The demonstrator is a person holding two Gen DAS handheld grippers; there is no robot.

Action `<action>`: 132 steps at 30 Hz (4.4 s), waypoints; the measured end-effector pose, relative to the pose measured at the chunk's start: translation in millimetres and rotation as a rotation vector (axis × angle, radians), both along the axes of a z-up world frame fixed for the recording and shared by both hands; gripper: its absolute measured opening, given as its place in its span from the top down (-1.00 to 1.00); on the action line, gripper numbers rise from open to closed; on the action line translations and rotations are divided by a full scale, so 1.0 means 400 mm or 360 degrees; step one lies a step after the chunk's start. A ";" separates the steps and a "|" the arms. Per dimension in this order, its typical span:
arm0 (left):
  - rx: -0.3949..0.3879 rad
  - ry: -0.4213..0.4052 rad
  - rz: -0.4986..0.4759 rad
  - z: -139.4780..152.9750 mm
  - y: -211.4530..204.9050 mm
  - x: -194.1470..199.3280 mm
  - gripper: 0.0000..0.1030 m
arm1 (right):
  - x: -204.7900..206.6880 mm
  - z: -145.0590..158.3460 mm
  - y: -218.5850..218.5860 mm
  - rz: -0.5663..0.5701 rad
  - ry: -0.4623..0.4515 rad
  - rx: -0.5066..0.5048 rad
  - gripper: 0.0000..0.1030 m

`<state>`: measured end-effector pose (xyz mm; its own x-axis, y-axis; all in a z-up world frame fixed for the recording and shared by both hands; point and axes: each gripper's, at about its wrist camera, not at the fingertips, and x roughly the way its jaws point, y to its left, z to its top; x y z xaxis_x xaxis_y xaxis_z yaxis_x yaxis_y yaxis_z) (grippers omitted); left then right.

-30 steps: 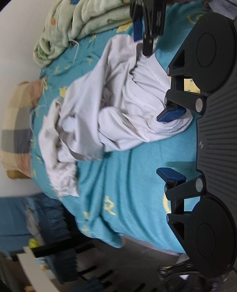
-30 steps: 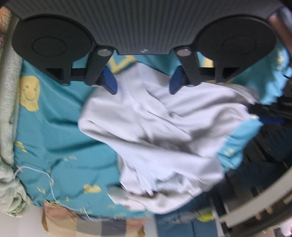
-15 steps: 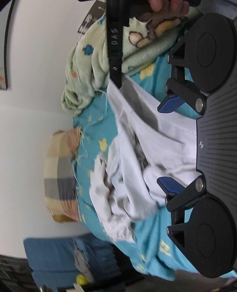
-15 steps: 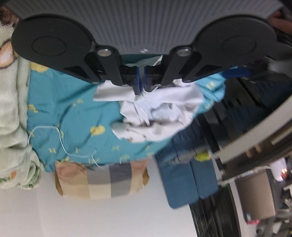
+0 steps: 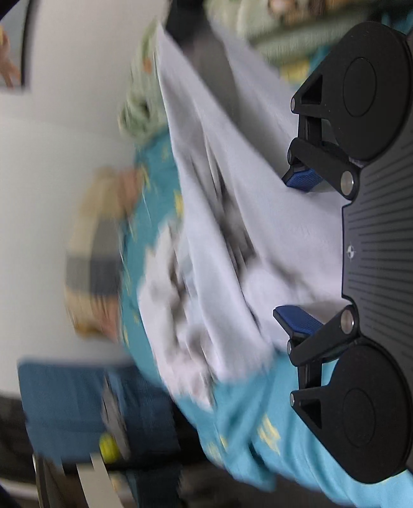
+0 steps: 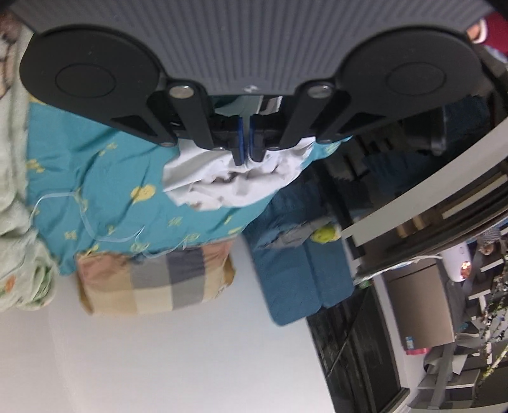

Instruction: Fold clothes

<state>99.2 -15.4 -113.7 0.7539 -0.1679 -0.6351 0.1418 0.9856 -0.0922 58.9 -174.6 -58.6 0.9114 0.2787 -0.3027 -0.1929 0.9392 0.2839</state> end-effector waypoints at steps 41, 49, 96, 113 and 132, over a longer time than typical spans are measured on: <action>0.0444 0.0163 -0.0459 -0.023 -0.027 -0.144 0.81 | 0.077 -0.114 -0.068 -0.0119 0.0366 0.0249 0.89; -0.0248 0.0002 -0.0278 0.123 0.115 -0.158 0.82 | 0.095 -0.140 -0.077 -0.0133 0.0451 0.0236 0.83; 0.0231 0.0064 -0.0488 0.068 -0.008 -0.164 -0.52 | 0.149 -0.111 0.027 0.0539 0.0344 0.0527 0.95; 0.0543 0.0204 -0.0354 0.008 0.029 -0.169 0.62 | 0.145 -0.174 -0.032 0.0222 0.0598 0.0308 0.88; -0.0183 -0.0057 -0.0032 0.164 0.212 -0.153 0.83 | 0.124 -0.232 0.101 0.0170 0.0662 -0.0425 -0.27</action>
